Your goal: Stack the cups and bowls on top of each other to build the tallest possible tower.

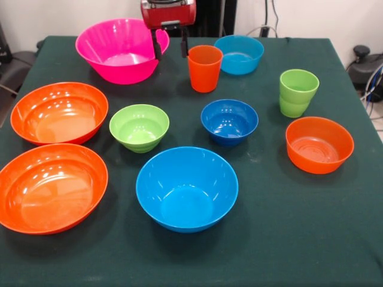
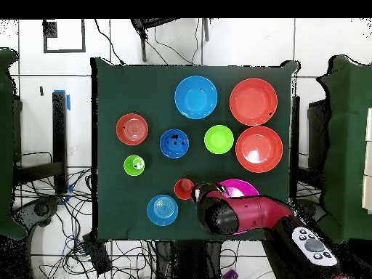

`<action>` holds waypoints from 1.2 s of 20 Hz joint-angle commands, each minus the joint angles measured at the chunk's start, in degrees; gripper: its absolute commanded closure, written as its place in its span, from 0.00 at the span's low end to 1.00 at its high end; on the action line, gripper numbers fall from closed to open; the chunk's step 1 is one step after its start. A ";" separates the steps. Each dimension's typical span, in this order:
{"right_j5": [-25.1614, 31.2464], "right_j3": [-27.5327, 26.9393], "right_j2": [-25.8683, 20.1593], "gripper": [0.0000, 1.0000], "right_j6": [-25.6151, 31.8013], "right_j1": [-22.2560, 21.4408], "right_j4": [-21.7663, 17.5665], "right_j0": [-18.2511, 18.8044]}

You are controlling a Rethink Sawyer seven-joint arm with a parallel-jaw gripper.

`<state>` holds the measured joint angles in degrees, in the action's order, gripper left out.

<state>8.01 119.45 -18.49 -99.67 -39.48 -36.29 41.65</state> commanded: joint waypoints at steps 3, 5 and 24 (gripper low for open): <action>4.27 -4.82 -4.94 0.00 4.30 3.32 -5.20 -0.12; 4.58 -5.18 -5.29 0.00 4.55 3.75 -5.17 0.54; 16.06 1.90 -15.10 0.00 8.19 -9.42 0.85 6.79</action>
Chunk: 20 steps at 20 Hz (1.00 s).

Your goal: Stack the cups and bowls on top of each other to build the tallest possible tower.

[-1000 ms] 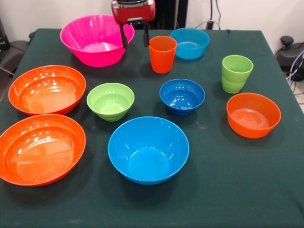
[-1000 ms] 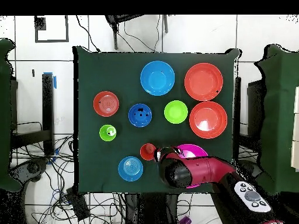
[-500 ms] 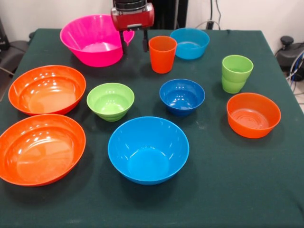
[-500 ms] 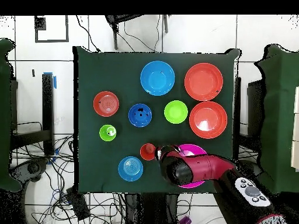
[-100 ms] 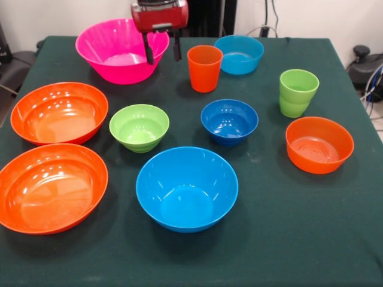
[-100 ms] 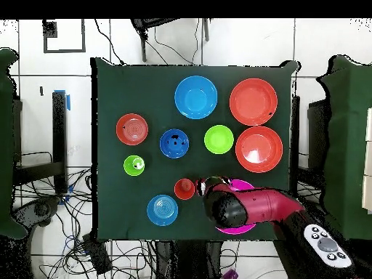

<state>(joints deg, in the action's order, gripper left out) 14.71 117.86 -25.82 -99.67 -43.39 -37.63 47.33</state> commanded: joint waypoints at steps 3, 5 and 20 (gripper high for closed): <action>10.92 4.81 -9.65 0.00 8.21 -7.30 3.30 2.28; 12.11 5.51 -10.56 0.00 8.50 -8.38 4.00 2.85; 7.14 3.82 -9.48 0.00 3.27 -3.43 -1.07 2.77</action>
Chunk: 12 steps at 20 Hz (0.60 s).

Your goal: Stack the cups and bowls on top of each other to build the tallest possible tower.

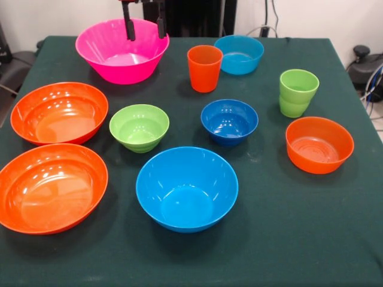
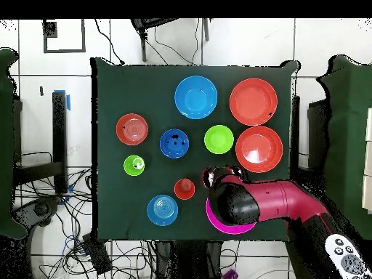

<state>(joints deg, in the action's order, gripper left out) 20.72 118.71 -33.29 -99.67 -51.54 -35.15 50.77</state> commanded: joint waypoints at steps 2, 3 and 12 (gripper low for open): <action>0.57 2.89 -1.91 0.00 3.12 5.16 -3.90 -0.67; 0.29 2.85 -1.85 0.00 3.04 5.38 -4.07 -0.67; 3.14 0.46 1.93 0.00 2.43 8.13 -6.18 -3.55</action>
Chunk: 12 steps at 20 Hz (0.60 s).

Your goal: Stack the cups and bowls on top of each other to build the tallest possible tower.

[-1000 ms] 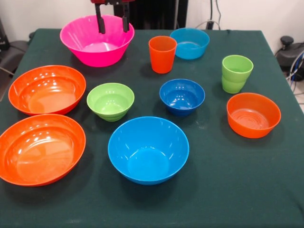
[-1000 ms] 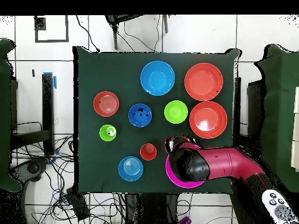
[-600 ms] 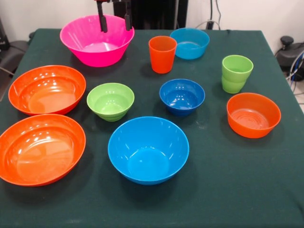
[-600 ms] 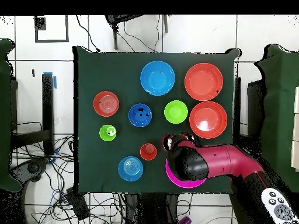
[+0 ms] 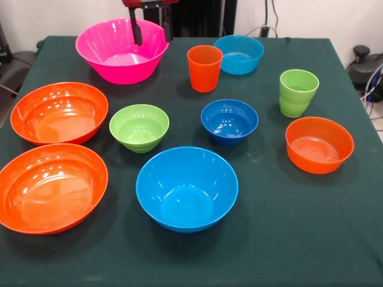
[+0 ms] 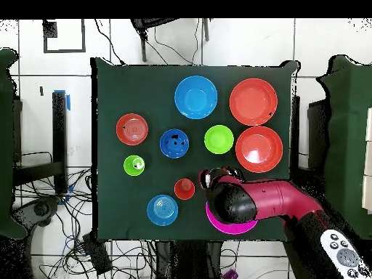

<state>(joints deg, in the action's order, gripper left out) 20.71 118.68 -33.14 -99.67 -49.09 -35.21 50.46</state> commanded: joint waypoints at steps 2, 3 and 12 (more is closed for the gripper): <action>3.09 0.08 1.68 0.00 2.46 6.01 -6.03 -3.17; 3.05 -0.12 1.63 0.00 2.48 6.18 -5.99 -3.15; 3.45 -2.79 2.44 0.00 2.55 7.52 -7.53 -4.58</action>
<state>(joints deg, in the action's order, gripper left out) 20.71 118.62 -32.54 -99.67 -45.40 -37.39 48.93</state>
